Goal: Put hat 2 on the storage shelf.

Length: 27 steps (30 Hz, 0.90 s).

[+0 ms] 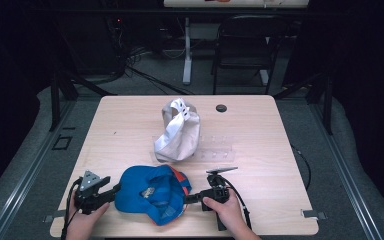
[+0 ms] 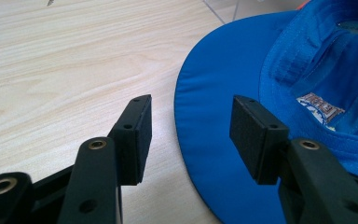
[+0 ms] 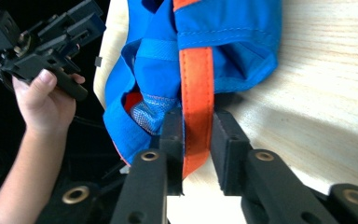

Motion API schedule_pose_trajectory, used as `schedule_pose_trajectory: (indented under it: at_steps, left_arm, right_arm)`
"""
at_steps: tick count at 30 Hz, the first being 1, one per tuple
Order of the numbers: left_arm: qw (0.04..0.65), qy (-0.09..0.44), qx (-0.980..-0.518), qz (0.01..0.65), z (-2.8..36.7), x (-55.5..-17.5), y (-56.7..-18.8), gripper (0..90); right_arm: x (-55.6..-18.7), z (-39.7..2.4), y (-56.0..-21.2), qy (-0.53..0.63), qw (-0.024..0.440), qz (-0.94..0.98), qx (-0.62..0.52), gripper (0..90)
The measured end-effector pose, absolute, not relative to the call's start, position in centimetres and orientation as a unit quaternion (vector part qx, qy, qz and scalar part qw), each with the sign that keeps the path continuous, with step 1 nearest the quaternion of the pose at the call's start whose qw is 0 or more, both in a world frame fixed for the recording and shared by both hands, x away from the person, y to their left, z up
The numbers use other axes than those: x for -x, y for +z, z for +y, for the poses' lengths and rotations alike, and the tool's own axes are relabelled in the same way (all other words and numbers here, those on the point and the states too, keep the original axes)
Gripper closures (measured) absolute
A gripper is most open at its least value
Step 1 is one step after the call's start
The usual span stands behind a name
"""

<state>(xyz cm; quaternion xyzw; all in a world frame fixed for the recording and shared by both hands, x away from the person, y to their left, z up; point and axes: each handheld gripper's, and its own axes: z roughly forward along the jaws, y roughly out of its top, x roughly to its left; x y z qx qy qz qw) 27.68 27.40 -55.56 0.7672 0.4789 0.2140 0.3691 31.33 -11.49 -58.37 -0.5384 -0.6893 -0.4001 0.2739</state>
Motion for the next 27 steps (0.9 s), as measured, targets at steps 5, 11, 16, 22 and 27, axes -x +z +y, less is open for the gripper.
schedule_pose_trajectory:
  at_steps: [5,11,16,22,27]
  left_arm:
    - [0.367,0.211,-0.769,0.480,27.4,-27.7,-55.5,49.2]
    - [0.371,0.212,-0.767,0.479,27.3,-27.9,-55.6,49.3]
    - [0.370,0.214,-0.768,0.477,27.3,-28.0,-55.6,49.3]
    - [0.372,0.214,-0.767,0.477,27.3,-28.0,-55.6,49.3]
    - [0.366,0.212,-0.771,0.476,27.4,-28.0,-55.4,49.3]
  right_arm:
    - [-31.3,-11.8,-58.2,-0.405,0.273,-0.683,0.544,77.7]
    - [-31.1,-12.4,-57.7,-0.408,0.275,-0.671,0.554,77.9]
    - [-30.9,-12.9,-57.2,-0.414,0.271,-0.668,0.556,77.9]
    - [-30.7,-13.5,-56.4,-0.420,0.278,-0.659,0.558,77.8]
    - [-30.9,-13.8,-56.4,-0.430,0.292,-0.658,0.545,77.4]
